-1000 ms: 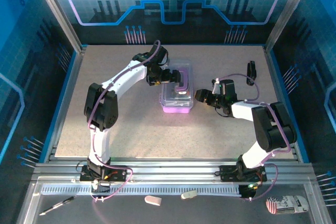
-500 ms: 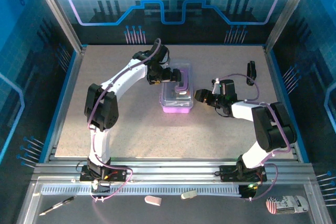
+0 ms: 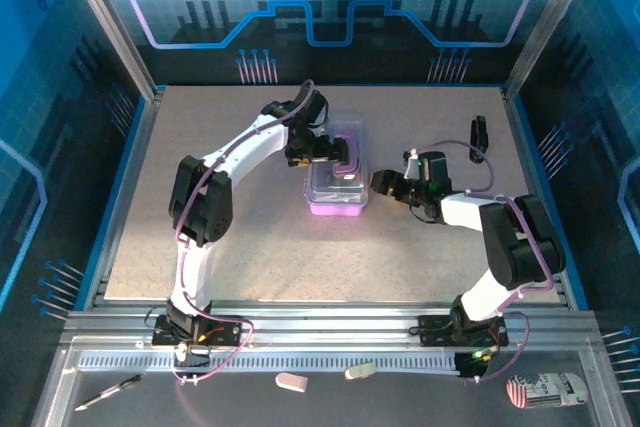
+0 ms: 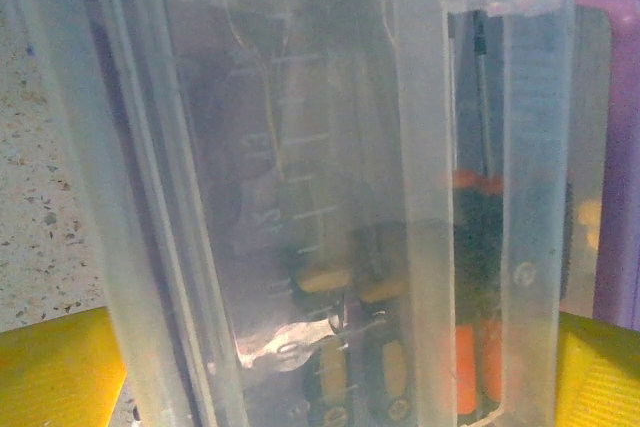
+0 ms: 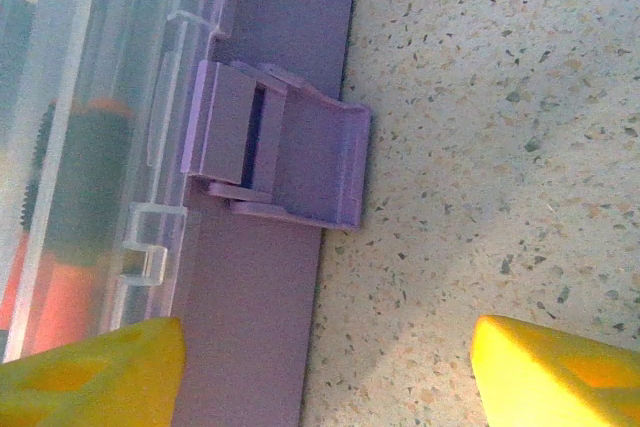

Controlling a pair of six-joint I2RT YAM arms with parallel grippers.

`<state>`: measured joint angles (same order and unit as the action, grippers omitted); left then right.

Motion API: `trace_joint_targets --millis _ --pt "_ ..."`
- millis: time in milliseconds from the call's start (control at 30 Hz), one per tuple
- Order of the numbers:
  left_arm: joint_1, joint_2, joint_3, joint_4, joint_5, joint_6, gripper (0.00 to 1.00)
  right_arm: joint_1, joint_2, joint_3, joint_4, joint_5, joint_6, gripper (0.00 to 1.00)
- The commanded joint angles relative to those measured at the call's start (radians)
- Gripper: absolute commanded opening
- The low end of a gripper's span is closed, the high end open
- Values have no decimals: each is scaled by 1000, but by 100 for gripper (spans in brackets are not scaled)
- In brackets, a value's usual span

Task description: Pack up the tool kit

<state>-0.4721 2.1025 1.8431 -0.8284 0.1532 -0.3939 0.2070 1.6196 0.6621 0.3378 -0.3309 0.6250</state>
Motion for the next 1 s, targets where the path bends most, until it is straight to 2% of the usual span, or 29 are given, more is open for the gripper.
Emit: trace_joint_targets --millis 0,167,600,800,967 --pt "-1 12 -37 -19 -29 -6 98 -15 -9 5 10 -19 -1 76" --pt "41 -39 -164 58 0 -44 81 -18 -20 8 1 -19 -8 77" --pt "135 -133 -461 183 39 -12 77 -42 7 20 69 -138 37 79" --pt "159 -151 -527 226 68 -5 76 -39 67 51 181 -254 137 82" --pt "162 -156 -530 228 68 -1 76 -38 166 66 353 -331 275 83"
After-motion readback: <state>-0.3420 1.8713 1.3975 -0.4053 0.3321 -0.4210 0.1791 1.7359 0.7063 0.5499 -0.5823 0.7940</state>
